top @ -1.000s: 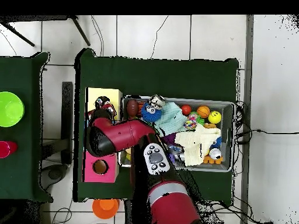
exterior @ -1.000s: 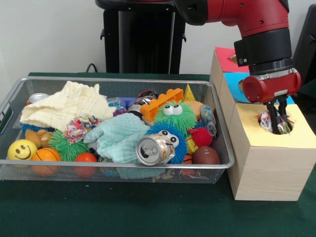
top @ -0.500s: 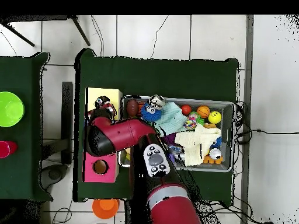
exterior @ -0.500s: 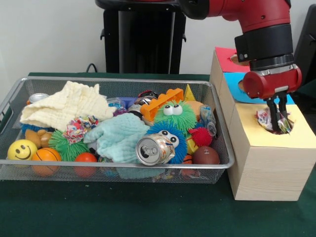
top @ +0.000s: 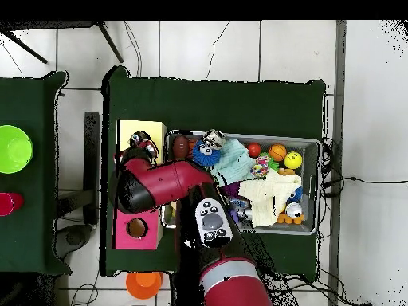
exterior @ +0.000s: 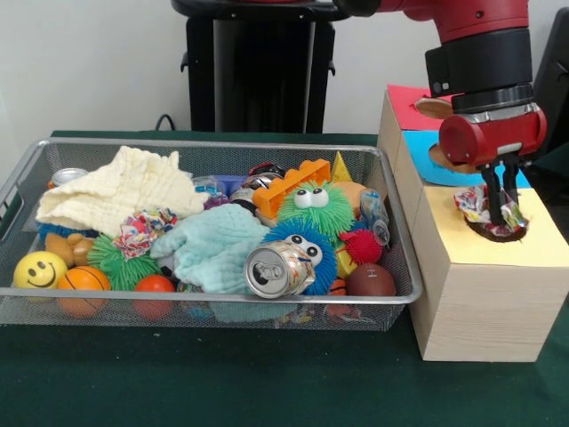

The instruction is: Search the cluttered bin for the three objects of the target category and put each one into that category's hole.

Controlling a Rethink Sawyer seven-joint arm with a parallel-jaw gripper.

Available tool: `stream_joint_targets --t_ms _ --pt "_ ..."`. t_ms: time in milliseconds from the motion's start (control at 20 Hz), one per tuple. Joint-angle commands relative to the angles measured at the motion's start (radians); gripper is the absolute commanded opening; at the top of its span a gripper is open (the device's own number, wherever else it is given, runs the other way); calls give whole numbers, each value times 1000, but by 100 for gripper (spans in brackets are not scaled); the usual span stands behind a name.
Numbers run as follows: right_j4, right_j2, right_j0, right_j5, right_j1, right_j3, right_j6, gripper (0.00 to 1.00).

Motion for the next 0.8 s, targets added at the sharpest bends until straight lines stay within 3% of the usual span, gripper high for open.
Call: stream_joint_targets --t_ms 50,200,250,800 --pt "-48 64 3 148 10 51 20 0" --pt "-48 67 2 147 11 51 20 0" --pt "-47 69 2 150 13 51 19 100" --pt "-46 76 -3 160 14 50 13 100"
